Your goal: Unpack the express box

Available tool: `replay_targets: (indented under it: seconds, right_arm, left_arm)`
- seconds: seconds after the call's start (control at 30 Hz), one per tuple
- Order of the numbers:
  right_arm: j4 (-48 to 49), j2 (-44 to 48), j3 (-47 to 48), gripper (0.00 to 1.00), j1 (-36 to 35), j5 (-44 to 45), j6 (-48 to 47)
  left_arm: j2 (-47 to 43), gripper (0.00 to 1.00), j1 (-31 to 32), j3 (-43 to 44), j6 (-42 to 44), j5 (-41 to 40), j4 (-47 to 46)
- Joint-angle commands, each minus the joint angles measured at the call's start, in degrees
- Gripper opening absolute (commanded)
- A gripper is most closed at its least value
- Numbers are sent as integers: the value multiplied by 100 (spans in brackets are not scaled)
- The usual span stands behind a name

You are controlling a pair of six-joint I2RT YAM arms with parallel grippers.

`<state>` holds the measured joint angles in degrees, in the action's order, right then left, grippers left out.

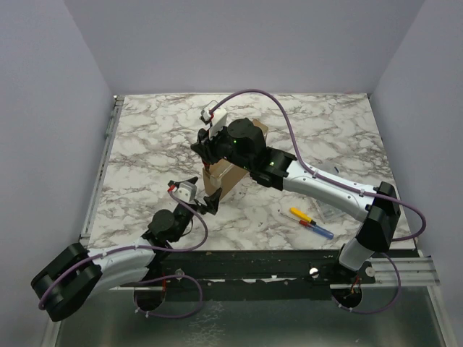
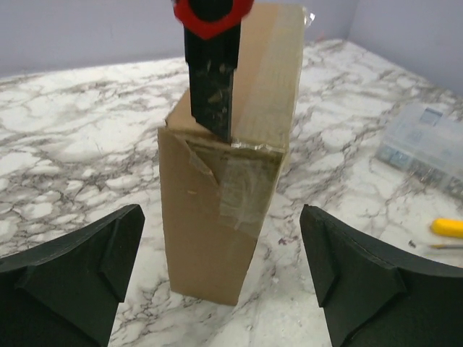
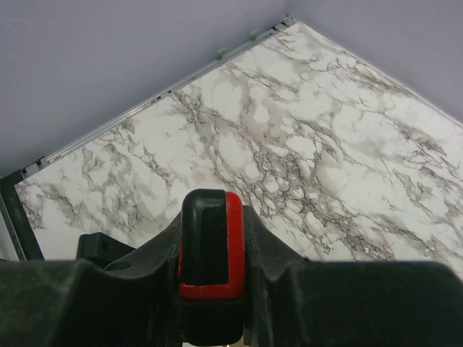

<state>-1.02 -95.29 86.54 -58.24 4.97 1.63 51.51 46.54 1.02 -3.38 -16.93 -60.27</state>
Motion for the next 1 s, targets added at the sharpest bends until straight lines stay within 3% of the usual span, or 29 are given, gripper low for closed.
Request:
replay_targets:
  seconds: [0.0, 0.27, 0.5, 0.67, 0.8, 0.97]
  right_arm:
    - [47, 127, 58, 0, -47, 24, 204]
    - [-163, 351, -64, 0, -47, -64, 193]
    - [-152, 401, -88, 1, -47, 205, 201]
    - [-166, 261, 92, 1, -47, 211, 85]
    - [-155, 142, 145, 0, -47, 232, 66]
    - [-127, 100, 74, 0, -47, 280, -43]
  left_arm:
    - [736, 99, -90, 39, 99, 307, -615]
    - [1853, 99, -581, 117, 124, 874, -1928]
    - [2605, 92, -744, 611, 181, 1802, -2015]
    - [2786, 86, -767, 672, 193, 1930, -2033]
    - [2767, 79, -768, 639, 235, 1832, -2017]
    - [2742, 55, -767, 590, 250, 1742, -1953]
